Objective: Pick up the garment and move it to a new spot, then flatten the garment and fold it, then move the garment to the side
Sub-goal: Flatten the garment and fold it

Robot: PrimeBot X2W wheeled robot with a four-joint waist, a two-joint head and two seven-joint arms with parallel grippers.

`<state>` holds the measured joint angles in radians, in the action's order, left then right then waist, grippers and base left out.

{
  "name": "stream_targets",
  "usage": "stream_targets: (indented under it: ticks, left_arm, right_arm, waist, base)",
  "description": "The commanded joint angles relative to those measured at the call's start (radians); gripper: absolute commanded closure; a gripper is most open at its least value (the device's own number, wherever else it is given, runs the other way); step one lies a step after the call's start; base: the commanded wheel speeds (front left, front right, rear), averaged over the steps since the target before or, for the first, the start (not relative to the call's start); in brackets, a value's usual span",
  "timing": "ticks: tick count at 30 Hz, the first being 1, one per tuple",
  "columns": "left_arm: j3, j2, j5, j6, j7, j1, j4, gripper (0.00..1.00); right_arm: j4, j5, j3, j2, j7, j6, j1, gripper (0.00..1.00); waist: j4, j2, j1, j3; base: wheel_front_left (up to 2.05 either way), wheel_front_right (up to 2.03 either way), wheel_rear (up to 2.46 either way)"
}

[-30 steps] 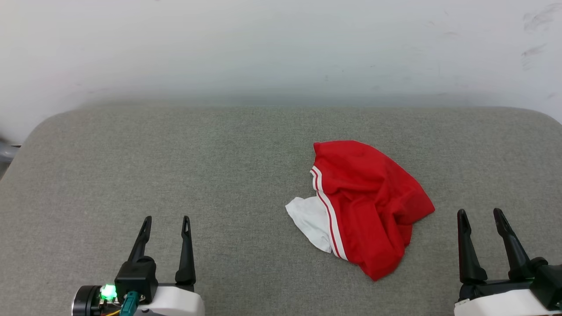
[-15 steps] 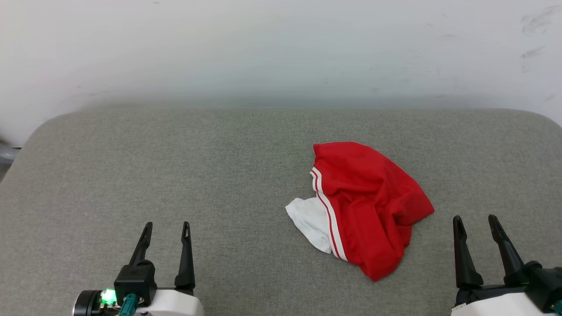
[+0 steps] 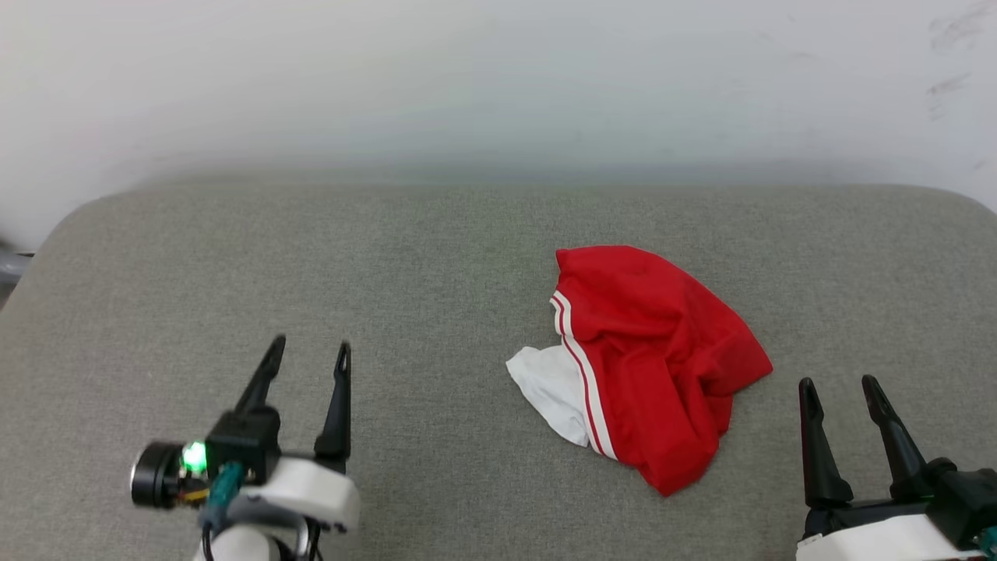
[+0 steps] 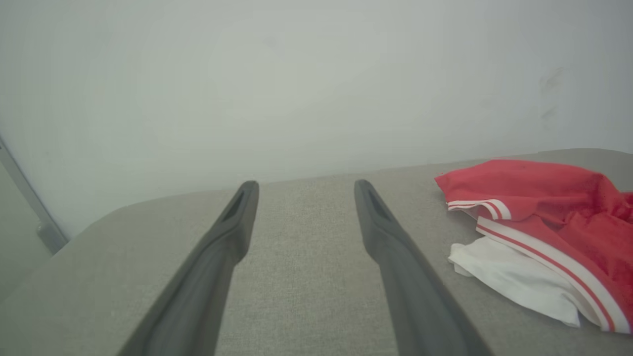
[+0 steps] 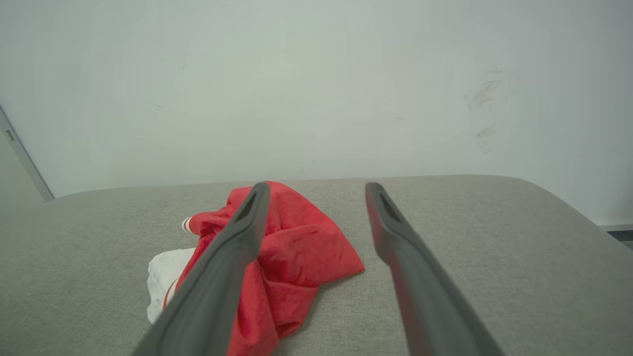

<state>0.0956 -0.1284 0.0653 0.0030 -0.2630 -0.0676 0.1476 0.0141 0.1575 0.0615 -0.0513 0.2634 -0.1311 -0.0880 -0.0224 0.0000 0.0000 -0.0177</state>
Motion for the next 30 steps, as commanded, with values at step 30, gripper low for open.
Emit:
stream_targets:
  ticks: [30]
  left_arm:
    - [0.677,-0.280,0.556,-0.132,0.807,-0.787,0.195,0.00]
  right_arm:
    - [-0.029,-0.018,-0.026,0.002,0.002,0.001,0.116,0.00]
  waist:
    - [0.117,0.0000,0.0000,-0.178]
  base:
    - [0.00,0.00,0.00]
